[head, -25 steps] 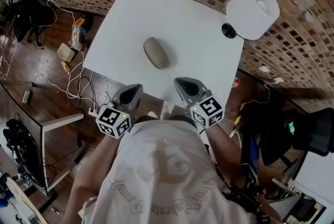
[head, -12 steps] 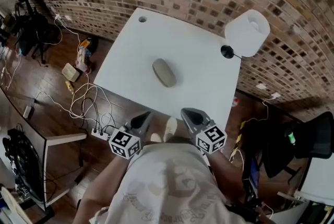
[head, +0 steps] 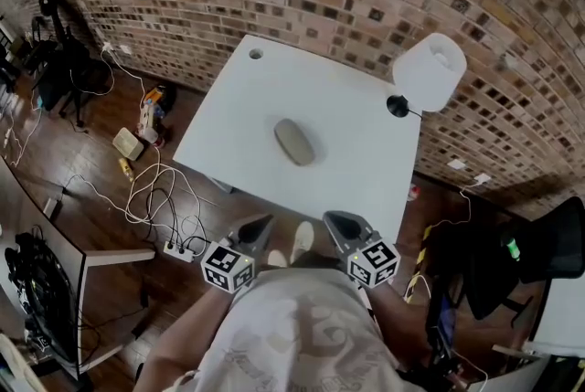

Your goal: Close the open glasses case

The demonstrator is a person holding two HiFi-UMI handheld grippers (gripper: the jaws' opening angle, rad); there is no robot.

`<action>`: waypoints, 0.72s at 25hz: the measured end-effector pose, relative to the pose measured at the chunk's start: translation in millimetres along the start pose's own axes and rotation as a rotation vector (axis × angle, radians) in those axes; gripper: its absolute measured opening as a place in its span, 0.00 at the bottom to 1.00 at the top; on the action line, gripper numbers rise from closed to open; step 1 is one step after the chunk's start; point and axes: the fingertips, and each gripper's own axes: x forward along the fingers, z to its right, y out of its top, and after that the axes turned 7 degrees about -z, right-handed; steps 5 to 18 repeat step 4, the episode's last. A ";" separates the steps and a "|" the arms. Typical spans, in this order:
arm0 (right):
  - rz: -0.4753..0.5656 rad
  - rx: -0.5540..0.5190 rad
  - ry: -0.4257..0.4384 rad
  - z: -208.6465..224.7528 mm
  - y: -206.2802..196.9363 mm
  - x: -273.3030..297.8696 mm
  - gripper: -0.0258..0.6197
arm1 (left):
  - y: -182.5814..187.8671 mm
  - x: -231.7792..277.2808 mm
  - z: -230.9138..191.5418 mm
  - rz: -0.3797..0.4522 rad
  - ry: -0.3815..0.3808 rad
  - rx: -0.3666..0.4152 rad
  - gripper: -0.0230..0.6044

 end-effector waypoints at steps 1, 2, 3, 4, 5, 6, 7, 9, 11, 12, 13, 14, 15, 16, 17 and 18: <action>0.001 -0.001 -0.001 -2.2 -0.1 -0.3 0.05 | -1.0 -0.9 1.9 -0.002 -0.005 0.002 0.04; 0.001 -0.003 -0.001 -4.5 -0.3 -0.5 0.05 | -2.3 -1.7 4.3 -0.005 -0.012 0.006 0.04; 0.002 -0.006 -0.001 -6.9 -0.7 -0.7 0.05 | -3.7 -2.5 7.1 -0.009 -0.019 0.009 0.04; 0.002 -0.009 -0.001 -9.3 -1.1 -0.8 0.05 | -5.1 -3.3 10.0 -0.012 -0.026 0.013 0.04; 0.002 -0.009 -0.001 -9.3 -1.1 -0.8 0.05 | -5.1 -3.3 10.0 -0.012 -0.026 0.013 0.04; 0.002 -0.009 -0.001 -9.3 -1.1 -0.8 0.05 | -5.1 -3.3 10.0 -0.012 -0.026 0.013 0.04; 0.002 -0.009 -0.001 -9.3 -1.1 -0.8 0.05 | -5.1 -3.3 10.0 -0.012 -0.026 0.013 0.04; 0.002 -0.009 -0.001 -9.3 -1.1 -0.8 0.05 | -5.1 -3.3 10.0 -0.012 -0.026 0.013 0.04; 0.002 -0.009 -0.001 -9.3 -1.1 -0.8 0.05 | -5.1 -3.3 10.0 -0.012 -0.026 0.013 0.04; 0.002 -0.009 -0.001 -9.3 -1.1 -0.8 0.05 | -5.1 -3.3 10.0 -0.012 -0.026 0.013 0.04; 0.002 -0.009 -0.001 -9.3 -1.1 -0.8 0.05 | -5.1 -3.3 10.0 -0.012 -0.026 0.013 0.04; 0.002 -0.009 -0.001 -9.3 -1.1 -0.8 0.05 | -5.1 -3.3 10.0 -0.012 -0.026 0.013 0.04; 0.002 -0.009 -0.001 -9.3 -1.1 -0.8 0.05 | -5.1 -3.3 10.0 -0.012 -0.026 0.013 0.04; 0.002 -0.009 -0.001 -9.3 -1.1 -0.8 0.05 | -5.1 -3.3 10.0 -0.012 -0.026 0.013 0.04; 0.002 -0.009 -0.001 -9.3 -1.1 -0.8 0.05 | -5.1 -3.3 10.0 -0.012 -0.026 0.013 0.04; 0.002 -0.009 -0.001 -9.3 -1.1 -0.8 0.05 | -5.1 -3.3 10.0 -0.012 -0.026 0.013 0.04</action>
